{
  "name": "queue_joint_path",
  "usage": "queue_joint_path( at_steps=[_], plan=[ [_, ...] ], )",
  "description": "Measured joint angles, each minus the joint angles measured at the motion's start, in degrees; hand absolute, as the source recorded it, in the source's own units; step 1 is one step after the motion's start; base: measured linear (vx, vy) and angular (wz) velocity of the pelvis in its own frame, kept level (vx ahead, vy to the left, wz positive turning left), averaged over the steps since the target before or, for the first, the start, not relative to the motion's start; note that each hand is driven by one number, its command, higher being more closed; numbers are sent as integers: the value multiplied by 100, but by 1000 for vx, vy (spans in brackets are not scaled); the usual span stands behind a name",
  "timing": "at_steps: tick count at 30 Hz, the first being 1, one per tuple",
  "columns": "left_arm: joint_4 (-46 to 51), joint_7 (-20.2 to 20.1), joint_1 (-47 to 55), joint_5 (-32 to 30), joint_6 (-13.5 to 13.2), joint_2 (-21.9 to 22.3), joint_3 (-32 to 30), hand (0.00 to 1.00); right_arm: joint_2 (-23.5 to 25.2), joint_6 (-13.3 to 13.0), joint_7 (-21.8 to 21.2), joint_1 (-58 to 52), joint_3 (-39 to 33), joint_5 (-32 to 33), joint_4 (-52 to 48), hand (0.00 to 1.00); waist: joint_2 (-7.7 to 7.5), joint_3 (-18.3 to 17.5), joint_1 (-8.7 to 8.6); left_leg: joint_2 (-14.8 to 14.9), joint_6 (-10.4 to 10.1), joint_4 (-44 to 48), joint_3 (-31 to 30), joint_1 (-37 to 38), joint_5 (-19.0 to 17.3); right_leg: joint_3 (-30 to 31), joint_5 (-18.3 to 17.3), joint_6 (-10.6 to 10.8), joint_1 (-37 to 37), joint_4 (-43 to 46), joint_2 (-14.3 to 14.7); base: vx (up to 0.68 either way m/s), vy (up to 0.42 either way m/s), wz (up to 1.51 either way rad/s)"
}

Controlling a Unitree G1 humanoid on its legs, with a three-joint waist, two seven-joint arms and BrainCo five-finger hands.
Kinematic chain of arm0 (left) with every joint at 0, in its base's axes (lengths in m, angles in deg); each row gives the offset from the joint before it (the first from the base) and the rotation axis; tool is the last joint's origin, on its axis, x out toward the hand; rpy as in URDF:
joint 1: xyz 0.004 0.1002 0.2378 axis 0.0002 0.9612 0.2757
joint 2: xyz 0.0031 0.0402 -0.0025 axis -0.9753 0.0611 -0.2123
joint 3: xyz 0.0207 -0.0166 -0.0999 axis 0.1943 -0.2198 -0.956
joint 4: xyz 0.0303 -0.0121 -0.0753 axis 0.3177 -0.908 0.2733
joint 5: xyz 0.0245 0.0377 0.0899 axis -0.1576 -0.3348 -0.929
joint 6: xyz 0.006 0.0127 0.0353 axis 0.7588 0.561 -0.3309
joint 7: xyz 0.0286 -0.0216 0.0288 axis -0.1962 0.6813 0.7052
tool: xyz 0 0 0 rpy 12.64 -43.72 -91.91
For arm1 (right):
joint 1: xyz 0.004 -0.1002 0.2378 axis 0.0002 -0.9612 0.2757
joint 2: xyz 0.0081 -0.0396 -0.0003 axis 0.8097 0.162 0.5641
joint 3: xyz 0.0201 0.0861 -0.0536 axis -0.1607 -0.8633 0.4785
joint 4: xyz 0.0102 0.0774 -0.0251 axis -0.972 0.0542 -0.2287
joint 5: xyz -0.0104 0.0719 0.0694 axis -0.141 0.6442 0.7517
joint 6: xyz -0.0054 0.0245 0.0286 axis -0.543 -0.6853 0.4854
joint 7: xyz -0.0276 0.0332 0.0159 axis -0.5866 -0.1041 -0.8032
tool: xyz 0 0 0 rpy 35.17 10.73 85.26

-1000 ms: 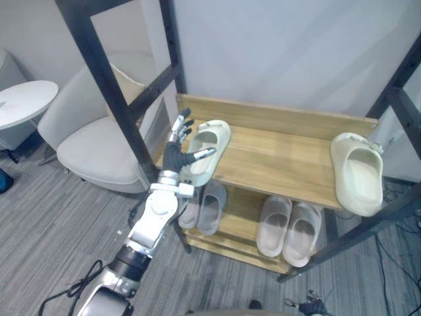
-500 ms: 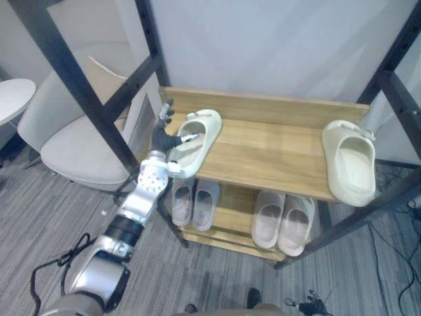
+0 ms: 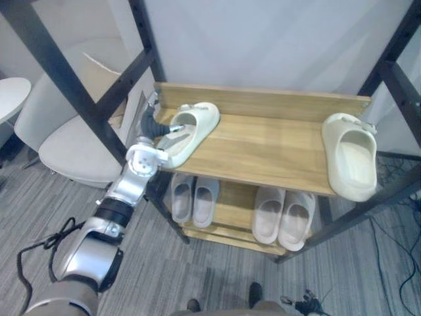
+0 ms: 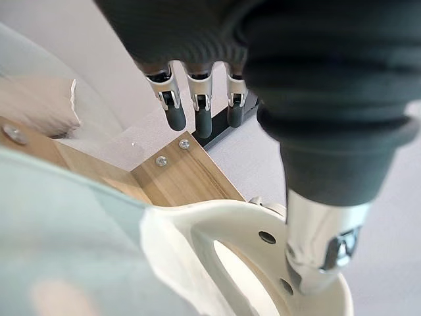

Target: Organize the slippers on the shoe rack

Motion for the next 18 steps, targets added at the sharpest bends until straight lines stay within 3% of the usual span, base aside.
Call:
queue_joint_path(
  at_steps=[7, 18],
  plan=[
    [79, 75, 9, -47, 102, -4, -118, 0, 11, 5, -15, -3, -36, -2, 0, 0, 6, 7, 3, -6, 0, 1, -31, 14, 0, -28, -1, 0, 33, 0, -5, 1, -1, 2],
    [1350, 117, 33, -25, 75, 85, -117, 0, -5, 21, -35, 35, -32, -7, -4, 0, 41, 32, -4, -13, 2, -2, -122, 43, 0, -89, -9, -4, 93, 1, -7, 2, 0, 2]
  ],
)
